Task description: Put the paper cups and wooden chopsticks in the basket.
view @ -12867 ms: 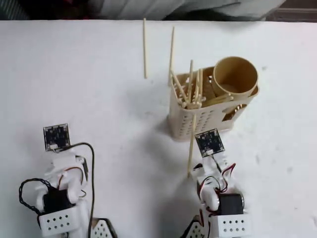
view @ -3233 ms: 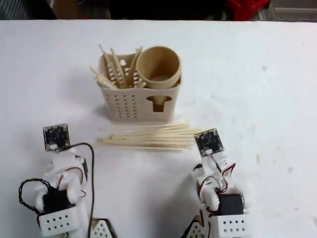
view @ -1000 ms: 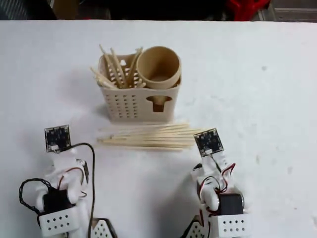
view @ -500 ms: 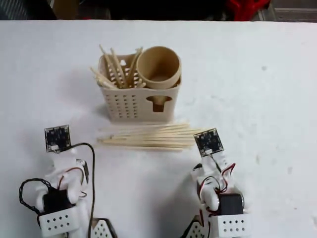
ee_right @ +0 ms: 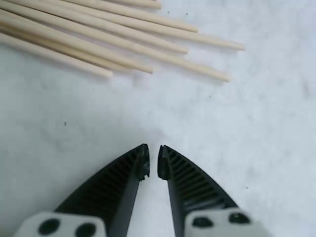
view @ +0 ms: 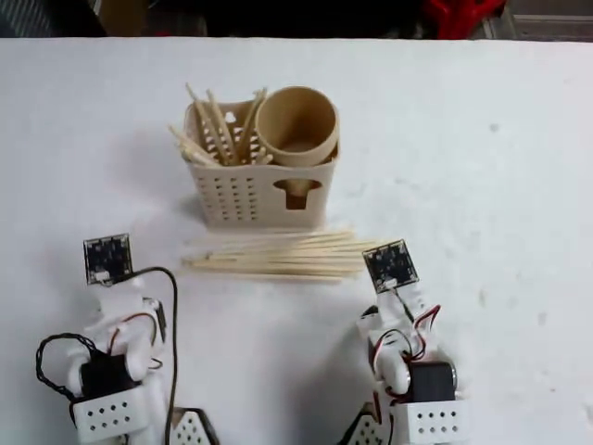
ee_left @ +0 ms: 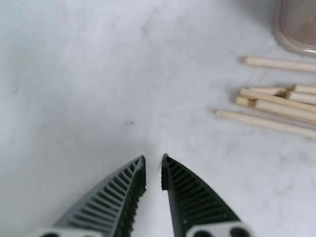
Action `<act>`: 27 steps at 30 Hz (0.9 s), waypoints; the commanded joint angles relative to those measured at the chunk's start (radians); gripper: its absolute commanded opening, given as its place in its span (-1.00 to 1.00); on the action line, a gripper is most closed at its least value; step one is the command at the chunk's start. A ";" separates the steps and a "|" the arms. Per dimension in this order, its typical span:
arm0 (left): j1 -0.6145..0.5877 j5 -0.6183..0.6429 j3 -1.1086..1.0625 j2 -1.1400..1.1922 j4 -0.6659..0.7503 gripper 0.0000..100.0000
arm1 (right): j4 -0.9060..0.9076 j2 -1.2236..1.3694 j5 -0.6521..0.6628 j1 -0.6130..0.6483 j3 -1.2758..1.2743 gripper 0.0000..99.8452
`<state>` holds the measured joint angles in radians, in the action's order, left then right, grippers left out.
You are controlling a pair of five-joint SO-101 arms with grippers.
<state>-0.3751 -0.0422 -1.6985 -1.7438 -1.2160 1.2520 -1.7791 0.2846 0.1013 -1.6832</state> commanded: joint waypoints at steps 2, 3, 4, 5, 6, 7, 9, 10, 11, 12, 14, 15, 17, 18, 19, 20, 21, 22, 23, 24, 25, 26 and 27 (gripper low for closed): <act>-0.001 0.008 0.003 -0.012 -0.003 -0.84 | 0.007 -0.005 0.005 0.005 -0.008 -0.90; -0.001 0.006 0.003 -0.012 -0.003 -0.84 | 0.007 -0.005 0.005 0.005 -0.008 -0.90; 0.001 0.006 0.003 -0.012 -0.002 -0.84 | 0.007 -0.005 0.005 0.005 -0.008 -0.90; 0.001 0.006 0.003 -0.012 0.000 -0.84 | 0.007 -0.005 0.005 0.005 -0.008 -0.90; 0.002 0.006 0.003 -0.012 0.009 -0.84 | 0.007 -0.005 0.005 0.005 -0.008 -0.90; 0.008 0.005 0.003 -0.012 0.021 -0.84 | 0.007 -0.005 0.005 0.005 -0.008 -0.90; 0.024 0.003 0.003 -0.012 0.043 -0.84 | 0.007 -0.005 0.005 0.005 -0.008 -0.90; 0.025 0.003 0.003 -0.012 0.048 -0.84 | 0.007 -0.005 0.005 0.005 -0.008 -0.90; 0.027 0.002 0.003 -0.012 0.049 -0.84 | 0.002 -0.005 0.005 0.005 -0.008 -0.90; 0.027 -0.009 0.002 -0.012 0.049 -0.84 | -0.013 -0.007 0.005 0.008 -0.008 -0.90; 0.022 -0.098 0.002 -0.012 0.044 -0.84 | -0.064 -0.007 0.011 0.012 -0.008 -0.90; 0.022 -0.170 0.002 -0.012 0.041 -0.85 | -0.079 -0.007 0.012 0.002 -0.008 -0.89; 0.022 -0.339 0.002 -0.010 0.038 -0.85 | -0.136 -0.019 0.058 -0.028 0.015 -0.89; 0.022 -0.420 0.002 -0.008 0.035 -0.85 | -0.168 -0.022 0.135 -0.054 0.032 -0.89; 0.022 -0.493 0.002 -0.008 0.018 -0.85 | -0.200 -0.027 0.235 -0.077 0.052 -0.89; 0.022 -0.554 0.002 -0.010 -0.006 -0.85 | -0.236 -0.027 0.316 -0.094 0.077 -0.89; 0.022 -0.600 0.002 -0.010 -0.021 -0.85 | -0.268 -0.022 0.347 -0.102 0.100 -0.89; 0.022 -0.635 0.002 -0.010 -0.032 -0.85 | -0.288 -0.019 0.339 -0.105 0.126 -0.89; 0.022 -0.658 0.002 -0.010 -0.037 -0.85 | -0.286 -0.012 0.330 -0.107 0.166 -0.89; 0.022 -0.669 0.002 -0.010 -0.038 -0.85 | -0.272 -0.002 0.327 -0.105 0.210 -0.89; 0.022 -0.666 0.002 -0.010 -0.038 -0.85 | -0.260 0.013 0.322 -0.102 0.261 -0.89; 0.022 -0.667 0.002 -0.010 -0.038 -0.85 | -0.249 0.041 0.318 -0.099 0.316 -0.89; 0.022 -0.667 0.002 -0.010 -0.038 -0.85 | -0.243 0.085 0.316 -0.099 0.371 -0.89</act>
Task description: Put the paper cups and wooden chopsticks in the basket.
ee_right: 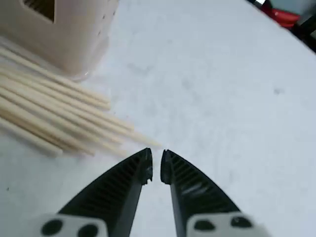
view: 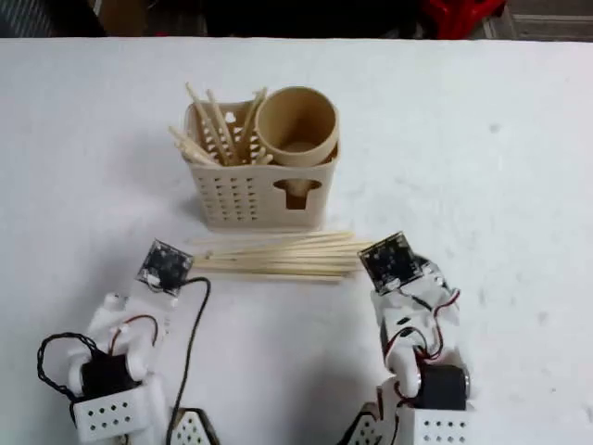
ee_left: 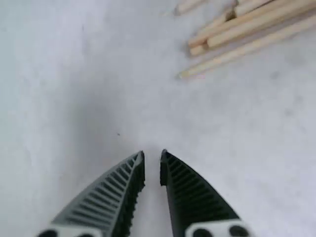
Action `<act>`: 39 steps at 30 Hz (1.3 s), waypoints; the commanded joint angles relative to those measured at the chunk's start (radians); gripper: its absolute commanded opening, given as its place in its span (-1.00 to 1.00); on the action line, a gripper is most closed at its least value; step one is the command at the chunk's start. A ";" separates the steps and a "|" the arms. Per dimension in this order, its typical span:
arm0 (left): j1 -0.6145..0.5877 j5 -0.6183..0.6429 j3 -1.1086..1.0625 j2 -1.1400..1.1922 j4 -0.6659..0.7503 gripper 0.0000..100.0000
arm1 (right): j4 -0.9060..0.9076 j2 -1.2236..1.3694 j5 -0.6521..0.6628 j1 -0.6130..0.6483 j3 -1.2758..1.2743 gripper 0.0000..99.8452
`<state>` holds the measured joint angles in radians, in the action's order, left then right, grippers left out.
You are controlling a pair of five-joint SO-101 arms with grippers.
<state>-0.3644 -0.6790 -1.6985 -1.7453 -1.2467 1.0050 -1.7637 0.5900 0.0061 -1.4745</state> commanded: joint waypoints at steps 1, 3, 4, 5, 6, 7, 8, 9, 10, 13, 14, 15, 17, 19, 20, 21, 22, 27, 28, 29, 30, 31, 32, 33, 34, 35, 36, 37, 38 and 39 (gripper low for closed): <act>0.012 -0.031 0.002 -0.008 -0.008 -0.85 | 0.005 0.134 0.011 0.001 0.215 -0.89; 0.012 -0.031 0.002 -0.008 -0.008 -0.85 | 0.028 0.321 0.005 0.042 0.324 -0.89; 0.012 -0.031 0.002 -0.008 -0.008 -0.85 | 0.058 0.433 0.011 0.076 0.382 -0.89; 0.012 -0.031 0.002 -0.008 -0.008 -0.85 | 0.097 0.556 0.015 0.117 0.450 -0.89; 0.012 -0.031 0.002 -0.008 -0.008 -0.85 | 0.139 0.668 0.034 0.163 0.514 -0.89; 0.012 -0.031 0.002 -0.008 -0.008 -0.85 | 0.176 0.777 0.064 0.216 0.574 -0.89; 0.012 -0.031 0.002 -0.008 -0.008 -0.85 | 0.205 0.869 0.101 0.272 0.629 -0.89; 0.012 -0.031 0.002 -0.008 -0.008 -0.85 | 0.229 0.949 0.137 0.328 0.674 -0.89; 0.012 -0.031 0.002 -0.008 -0.008 -0.85 | 0.245 1.017 0.169 0.386 0.709 -0.89; 0.012 -0.031 0.002 -0.008 -0.008 -0.85 | 0.248 1.173 0.218 0.538 0.779 -0.78; 0.012 -0.031 0.002 -0.008 -0.008 -0.85 | 0.237 1.219 0.218 0.582 0.792 -0.73; 0.012 -0.031 0.002 -0.008 -0.008 -0.85 | 0.217 1.264 0.227 0.624 0.795 -0.68; 0.012 -0.031 0.002 -0.008 -0.008 -0.85 | 0.185 1.349 0.252 0.690 0.795 -0.60; 0.012 -0.032 0.002 -0.008 -0.008 -0.85 | 0.131 1.420 0.250 0.717 0.793 -0.54; 0.012 -0.032 0.002 -0.008 -0.008 -0.85 | 0.094 1.451 0.250 0.714 0.795 -0.53; 0.012 -0.032 0.002 -0.008 -0.008 -0.85 | 0.054 1.474 0.250 0.707 0.796 -0.53; 0.012 -0.032 0.002 -0.008 -0.008 -0.85 | 0.018 1.500 0.250 0.696 0.796 -0.53; 0.012 -0.034 0.002 -0.008 -0.008 -0.85 | -0.105 1.590 0.278 0.636 0.799 -0.53; 0.012 -0.034 0.002 -0.008 -0.008 -0.85 | -0.116 1.604 0.295 0.631 0.799 -0.53; 0.012 -0.034 0.002 -0.008 -0.008 -0.85 | -0.122 1.620 0.305 0.630 0.799 -0.53; 0.012 -0.034 0.002 -0.008 -0.008 -0.85 | -0.130 1.636 0.308 0.630 0.799 -0.53; 0.012 -0.034 0.002 -0.008 -0.008 -0.85 | -0.140 1.652 0.308 0.630 0.799 -0.53; 0.012 -0.034 0.002 -0.008 -0.008 -0.85 | -0.153 1.667 0.308 0.630 0.799 -0.53; 0.012 -0.034 0.002 -0.008 -0.008 -0.85 | -0.166 1.679 0.308 0.630 0.799 -0.53; 0.012 -0.034 0.002 -0.008 -0.008 -0.85 | -0.173 1.692 0.308 0.630 0.799 -0.53; 0.012 -0.034 0.002 -0.008 -0.008 -0.85 | -0.174 1.701 0.308 0.630 0.798 -0.54; 0.012 -0.034 0.002 -0.008 -0.008 -0.85 | -0.174 1.709 0.308 0.630 0.798 -0.57; 0.012 -0.034 0.002 -0.008 -0.008 -0.85 | -0.174 1.713 0.313 0.630 0.793 -0.61; 0.012 -0.034 0.002 -0.008 -0.008 -0.85 | -0.174 1.721 0.313 0.630 0.793 -0.65; 0.012 -0.034 0.002 -0.008 -0.008 -0.85 | -0.174 1.725 0.315 0.630 0.793 -0.67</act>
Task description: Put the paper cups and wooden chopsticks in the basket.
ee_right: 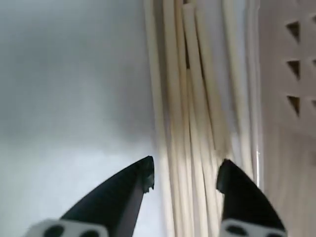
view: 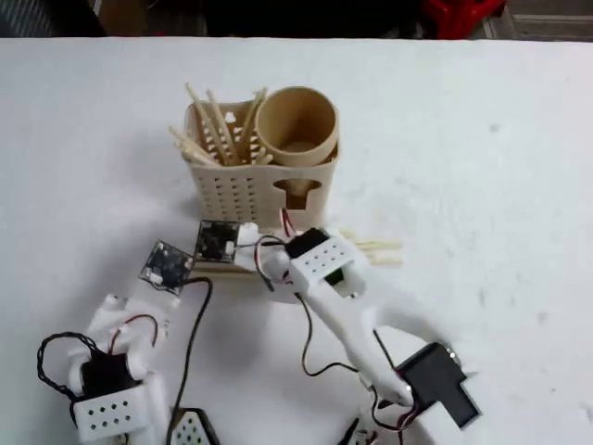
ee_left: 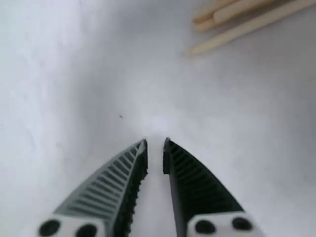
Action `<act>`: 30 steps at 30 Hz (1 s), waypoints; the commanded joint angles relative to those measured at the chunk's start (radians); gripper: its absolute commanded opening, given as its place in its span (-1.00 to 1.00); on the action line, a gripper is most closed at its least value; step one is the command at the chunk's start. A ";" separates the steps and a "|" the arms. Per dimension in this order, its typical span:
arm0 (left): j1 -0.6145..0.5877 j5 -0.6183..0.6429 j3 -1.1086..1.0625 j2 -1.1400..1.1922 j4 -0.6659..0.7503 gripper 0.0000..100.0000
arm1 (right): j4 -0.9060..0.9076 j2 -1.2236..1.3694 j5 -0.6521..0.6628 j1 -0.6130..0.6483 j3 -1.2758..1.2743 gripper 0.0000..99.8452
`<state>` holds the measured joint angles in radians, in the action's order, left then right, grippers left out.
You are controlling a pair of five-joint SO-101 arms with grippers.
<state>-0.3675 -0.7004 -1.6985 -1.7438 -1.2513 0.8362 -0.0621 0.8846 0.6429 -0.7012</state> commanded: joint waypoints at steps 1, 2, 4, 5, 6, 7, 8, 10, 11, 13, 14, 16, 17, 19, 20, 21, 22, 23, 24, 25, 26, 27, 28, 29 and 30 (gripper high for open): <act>0.015 -0.012 0.002 -0.010 -0.003 -0.85 | -0.004 0.028 0.020 -0.007 0.018 -0.69; 0.015 -0.012 0.002 -0.010 -0.003 -0.85 | -0.002 0.031 0.020 -0.007 0.018 -0.69; 0.015 -0.012 0.002 -0.010 -0.003 -0.85 | -0.002 0.044 0.020 -0.007 0.018 -0.69; 0.015 -0.012 0.002 -0.010 -0.003 -0.85 | 0.001 0.050 0.020 -0.007 0.018 -0.70; 0.015 -0.012 0.002 -0.010 -0.003 -0.85 | 0.002 0.056 0.020 -0.007 0.015 -0.70; 0.015 -0.012 0.002 -0.010 -0.003 -0.85 | 0.004 0.059 0.020 -0.007 0.005 -0.70; 0.015 -0.012 0.002 -0.010 -0.003 -0.85 | 0.004 0.058 0.020 -0.005 -0.008 -0.70; 0.015 -0.012 0.002 -0.010 -0.003 -0.85 | 0.004 0.051 0.020 -0.005 -0.037 -0.74; 0.015 -0.012 0.002 -0.010 -0.003 -0.85 | 0.004 0.047 0.020 -0.007 -0.049 -0.80; 0.015 -0.012 0.002 -0.010 -0.003 -0.85 | 0.001 0.038 0.014 -0.008 -0.060 -0.95; 0.015 -0.012 0.002 -0.010 -0.003 -0.85 | 0.002 0.033 0.014 -0.010 -0.063 -0.98; 0.015 -0.012 0.002 -0.010 -0.003 -0.85 | 0.005 0.028 0.014 -0.019 -0.064 -0.94; 0.015 -0.012 0.002 -0.010 -0.003 -0.85 | 0.013 0.028 0.017 -0.025 -0.063 -0.96; 0.015 -0.012 0.002 -0.010 -0.003 -0.85 | 0.027 0.030 0.020 -0.031 -0.063 -0.97; 0.015 -0.012 0.002 -0.010 -0.003 -0.85 | 0.036 0.031 0.020 -0.035 -0.063 -0.97; 0.015 -0.012 0.002 -0.010 -0.003 -0.85 | 0.044 0.035 0.020 -0.036 -0.063 -0.97; 0.015 -0.012 0.002 -0.010 -0.003 -0.85 | 0.050 0.035 0.020 -0.041 -0.064 -0.97; 0.015 -0.012 0.002 -0.010 -0.003 -0.85 | 0.056 0.035 0.020 -0.045 -0.064 -0.97; 0.015 -0.012 0.002 -0.010 -0.003 -0.85 | 0.059 0.035 0.020 -0.051 -0.064 -0.97; 0.015 -0.012 0.002 -0.010 -0.003 -0.85 | 0.061 0.035 0.020 -0.064 -0.066 -0.97; 0.015 -0.012 0.002 -0.010 -0.003 -0.85 | 0.065 0.031 0.020 -0.081 -0.074 -0.97; 0.015 -0.012 0.002 -0.010 -0.003 -0.85 | 0.067 0.028 0.020 -0.094 -0.078 -0.97; 0.015 -0.012 0.002 -0.010 -0.003 -0.85 | 0.067 0.028 0.020 -0.108 -0.081 -0.97; 0.015 -0.012 0.002 -0.010 -0.003 -0.85 | 0.067 0.028 0.020 -0.113 -0.080 -0.97; 0.015 -0.012 0.002 -0.010 -0.003 -0.85 | 0.067 0.028 0.017 -0.111 -0.078 -0.96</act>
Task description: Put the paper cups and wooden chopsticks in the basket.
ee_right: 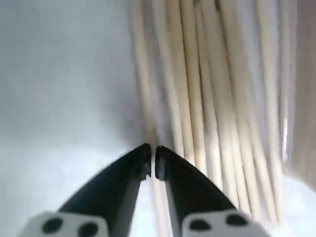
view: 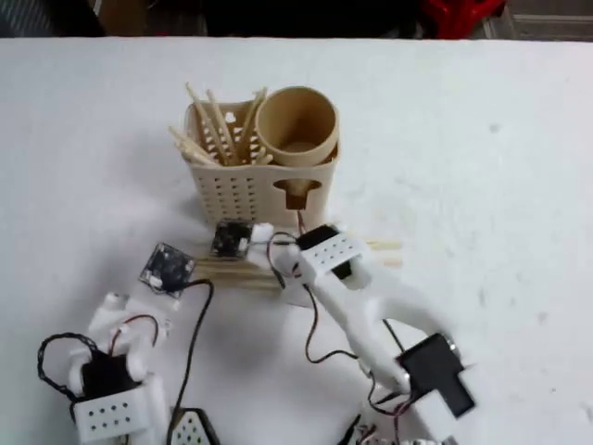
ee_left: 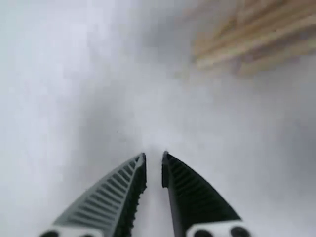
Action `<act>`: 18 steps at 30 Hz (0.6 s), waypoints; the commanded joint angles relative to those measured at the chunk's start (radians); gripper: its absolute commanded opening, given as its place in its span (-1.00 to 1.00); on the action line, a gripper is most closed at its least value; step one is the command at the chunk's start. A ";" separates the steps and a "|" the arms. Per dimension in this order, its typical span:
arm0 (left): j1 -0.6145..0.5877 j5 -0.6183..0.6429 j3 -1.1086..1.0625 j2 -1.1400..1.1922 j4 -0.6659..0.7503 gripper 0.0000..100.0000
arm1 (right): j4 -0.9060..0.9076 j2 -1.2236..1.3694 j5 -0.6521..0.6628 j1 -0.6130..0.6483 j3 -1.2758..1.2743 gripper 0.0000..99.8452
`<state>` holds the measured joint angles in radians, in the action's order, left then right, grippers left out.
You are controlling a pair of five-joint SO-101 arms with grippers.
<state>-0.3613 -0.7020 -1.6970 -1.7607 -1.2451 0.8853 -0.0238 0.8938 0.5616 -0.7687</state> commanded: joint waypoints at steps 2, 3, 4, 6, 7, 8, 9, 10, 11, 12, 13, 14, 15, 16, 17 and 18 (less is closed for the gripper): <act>0.008 -0.011 0.000 0.007 -0.009 -0.85 | 0.024 -0.015 0.003 0.001 -0.011 -0.96; 0.008 -0.011 0.000 0.007 -0.009 -0.85 | 0.024 -0.024 0.003 0.016 -0.014 -0.96; 0.008 -0.011 0.000 0.007 -0.009 -0.85 | 0.024 -0.036 0.003 0.025 -0.017 -0.96; 0.008 -0.011 0.000 0.007 -0.009 -0.85 | 0.024 -0.064 -0.018 0.027 -0.017 -0.92; 0.008 -0.011 0.000 0.007 -0.009 -0.85 | 0.024 -0.076 -0.037 0.027 -0.017 -0.88; 0.008 -0.012 0.000 0.007 -0.009 -0.85 | 0.024 -0.082 -0.051 0.027 -0.017 -0.83; 0.007 -0.014 0.000 0.007 -0.009 -0.85 | 0.024 -0.085 -0.060 0.027 -0.018 -0.78; -0.004 -0.017 0.003 0.005 -0.005 -0.84 | 0.024 -0.085 -0.068 0.027 -0.023 -0.74; -0.051 -0.035 0.014 0.004 0.003 -0.84 | 0.018 -0.085 -0.068 0.027 -0.032 -0.72; -0.136 -0.068 0.035 0.002 0.029 -0.84 | 0.016 -0.085 -0.068 0.027 -0.035 -0.71; -0.236 -0.087 0.049 0.005 0.083 -0.84 | 0.016 -0.085 -0.068 0.030 -0.040 -0.70; -0.323 -0.078 0.051 0.007 0.155 -0.84 | 0.016 -0.084 -0.068 0.033 -0.040 -0.70; -0.395 -0.060 0.046 0.010 0.224 -0.84 | 0.016 -0.084 -0.068 0.033 -0.040 -0.70; -0.437 -0.052 0.025 0.012 0.273 -0.85 | 0.016 -0.085 -0.069 0.033 -0.040 -0.70; -0.453 -0.063 0.000 0.012 0.302 -0.85 | 0.016 -0.091 -0.071 0.033 -0.040 -0.70; -0.463 -0.087 -0.002 0.018 0.298 -0.85 | 0.016 -0.093 -0.071 0.035 -0.035 -0.70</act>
<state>-0.6790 -0.7633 -1.6909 -1.7484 -1.0748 0.9053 -0.0944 0.8370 0.5953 -0.8086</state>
